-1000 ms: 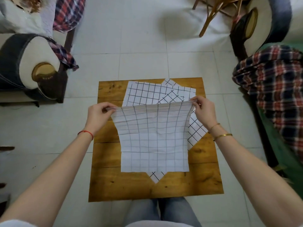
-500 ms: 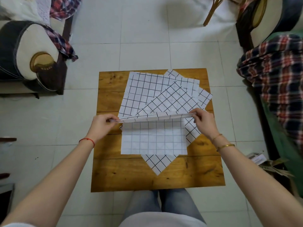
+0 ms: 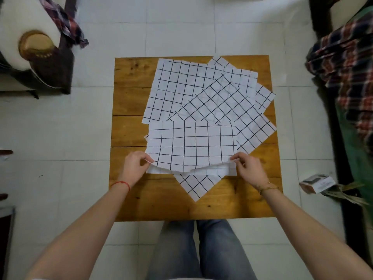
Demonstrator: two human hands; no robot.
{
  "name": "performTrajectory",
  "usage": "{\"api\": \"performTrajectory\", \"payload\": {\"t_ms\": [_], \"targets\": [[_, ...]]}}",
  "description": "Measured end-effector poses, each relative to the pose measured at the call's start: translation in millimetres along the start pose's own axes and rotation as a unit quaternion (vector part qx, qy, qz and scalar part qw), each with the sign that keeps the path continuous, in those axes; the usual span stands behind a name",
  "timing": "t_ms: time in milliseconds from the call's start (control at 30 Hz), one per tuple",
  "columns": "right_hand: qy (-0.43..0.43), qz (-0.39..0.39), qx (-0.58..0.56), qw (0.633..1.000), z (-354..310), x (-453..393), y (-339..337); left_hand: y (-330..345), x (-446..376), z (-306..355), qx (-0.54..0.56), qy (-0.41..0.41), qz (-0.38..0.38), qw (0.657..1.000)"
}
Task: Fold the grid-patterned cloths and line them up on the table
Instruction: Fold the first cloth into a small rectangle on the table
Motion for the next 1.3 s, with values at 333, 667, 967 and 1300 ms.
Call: {"api": "performTrajectory", "payload": {"t_ms": [333, 667, 967, 1300], "targets": [[-0.017, 0.1, 0.029, 0.994, -12.8, -17.9, 20.7, 25.0, -16.8, -24.2, -0.068, -0.007, 0.042, 0.997], [0.149, 0.253, -0.046, 0.955, -23.1, -131.4, 11.3, 28.3, -85.8, 16.7, -0.17, 0.099, 0.059, 0.979], [0.268, 0.151, -0.049, 0.95, -9.8, -158.6, 20.4, 49.3, -113.6, 4.5, -0.248, 0.041, -0.01, 0.968], [0.292, 0.227, -0.217, 0.903, -6.6, -159.4, 16.9, 52.9, -118.9, -4.6, -0.291, 0.042, -0.037, 0.955]]}}
Point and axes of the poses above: each hand's wrist, its own x-axis away from the middle knuckle, its own y-axis out of the palm, z = x × y, the point moved 1 cm from there along -x, towards the middle knuckle, and after that the axes turned 4 degrees about x, right-handed, at the moved point
